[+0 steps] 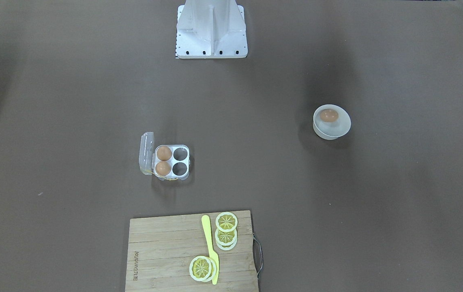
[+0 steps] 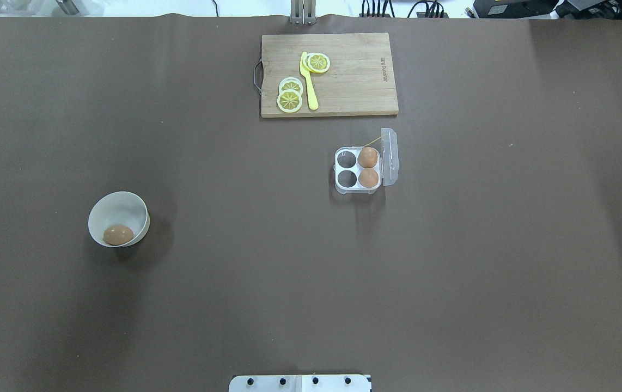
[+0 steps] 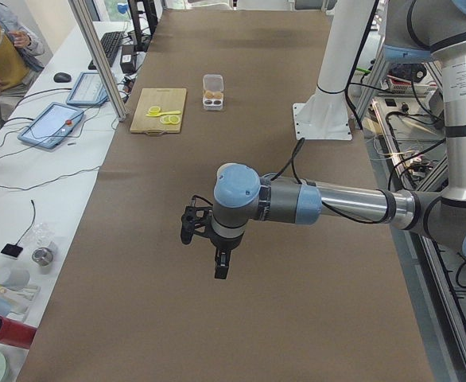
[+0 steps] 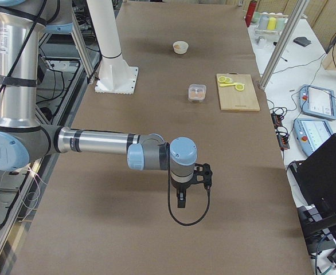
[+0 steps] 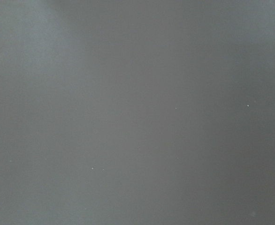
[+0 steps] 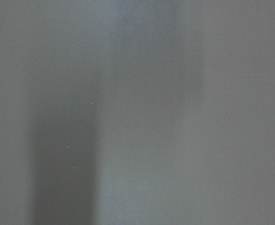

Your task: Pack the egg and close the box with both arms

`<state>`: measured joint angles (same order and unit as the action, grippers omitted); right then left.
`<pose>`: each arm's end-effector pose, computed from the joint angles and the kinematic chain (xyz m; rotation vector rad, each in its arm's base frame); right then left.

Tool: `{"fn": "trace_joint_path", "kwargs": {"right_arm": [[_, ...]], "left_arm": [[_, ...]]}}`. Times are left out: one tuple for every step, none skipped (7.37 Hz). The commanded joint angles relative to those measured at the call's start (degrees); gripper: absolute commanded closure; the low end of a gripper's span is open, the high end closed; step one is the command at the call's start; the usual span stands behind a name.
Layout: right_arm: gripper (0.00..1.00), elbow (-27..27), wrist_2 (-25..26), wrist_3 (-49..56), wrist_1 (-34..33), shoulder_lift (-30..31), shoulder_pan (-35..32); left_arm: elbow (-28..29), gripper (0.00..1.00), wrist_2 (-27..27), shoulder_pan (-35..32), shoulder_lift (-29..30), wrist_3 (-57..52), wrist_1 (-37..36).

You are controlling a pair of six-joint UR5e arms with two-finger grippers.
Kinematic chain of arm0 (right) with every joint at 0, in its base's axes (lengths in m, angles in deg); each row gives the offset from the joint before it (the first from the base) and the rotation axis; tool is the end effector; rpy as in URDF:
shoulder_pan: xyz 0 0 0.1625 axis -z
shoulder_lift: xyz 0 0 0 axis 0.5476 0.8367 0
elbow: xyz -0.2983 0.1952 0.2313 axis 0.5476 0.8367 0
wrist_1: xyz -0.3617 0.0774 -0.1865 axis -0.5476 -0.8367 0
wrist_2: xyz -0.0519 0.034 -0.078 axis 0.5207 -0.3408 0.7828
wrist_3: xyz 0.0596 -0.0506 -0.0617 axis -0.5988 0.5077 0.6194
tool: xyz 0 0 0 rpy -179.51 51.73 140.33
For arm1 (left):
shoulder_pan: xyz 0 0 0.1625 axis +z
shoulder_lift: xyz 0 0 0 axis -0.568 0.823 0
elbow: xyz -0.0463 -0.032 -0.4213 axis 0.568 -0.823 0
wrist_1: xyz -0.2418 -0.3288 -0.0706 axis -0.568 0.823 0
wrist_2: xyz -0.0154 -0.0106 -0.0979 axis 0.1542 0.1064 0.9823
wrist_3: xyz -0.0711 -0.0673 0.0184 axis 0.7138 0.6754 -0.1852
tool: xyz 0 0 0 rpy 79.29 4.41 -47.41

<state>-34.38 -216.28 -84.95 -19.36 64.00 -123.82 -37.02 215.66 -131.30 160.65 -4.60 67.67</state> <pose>0.0716 -0.4426 0.6624 0.0528 -0.7295 -0.0231 -0.1109 -0.3991 0.5890 0.1583 0.7631 -0.0402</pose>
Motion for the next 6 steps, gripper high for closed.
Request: {"fn": "trace_joint_path", "kwargs": {"right_arm": [[0.0, -0.13, -0.08, -0.24, 0.11, -0.04, 0.09], [0.0, -0.3, -0.25, -0.24, 0.11, -0.04, 0.18], [0.0, -0.13, -0.95, -0.24, 0.03, -0.04, 0.18], [0.0, -0.3, -1.74, -0.33, -0.06, -0.04, 0.18], [0.0, -0.3, -3.4, -0.76, 0.11, -0.04, 0.18], [0.0, -0.13, -3.51, -0.42, 0.11, -0.04, 0.18]], "left_arm": [[-0.39, 0.03, 1.3, 0.0, -0.04, 0.18, 0.19], [-0.48, 0.02, 1.3, 0.0, -0.13, 0.18, 0.36], [-0.56, 0.02, 1.39, 0.0, -0.13, 0.18, 1.5], [-0.56, 0.02, 1.39, 0.0, -0.13, 0.27, 1.86], [-0.56, 0.02, 1.39, 0.0, 0.05, 0.27, 2.64], [-0.56, 0.02, 1.48, 0.0, -0.04, 0.35, 4.48]]}}
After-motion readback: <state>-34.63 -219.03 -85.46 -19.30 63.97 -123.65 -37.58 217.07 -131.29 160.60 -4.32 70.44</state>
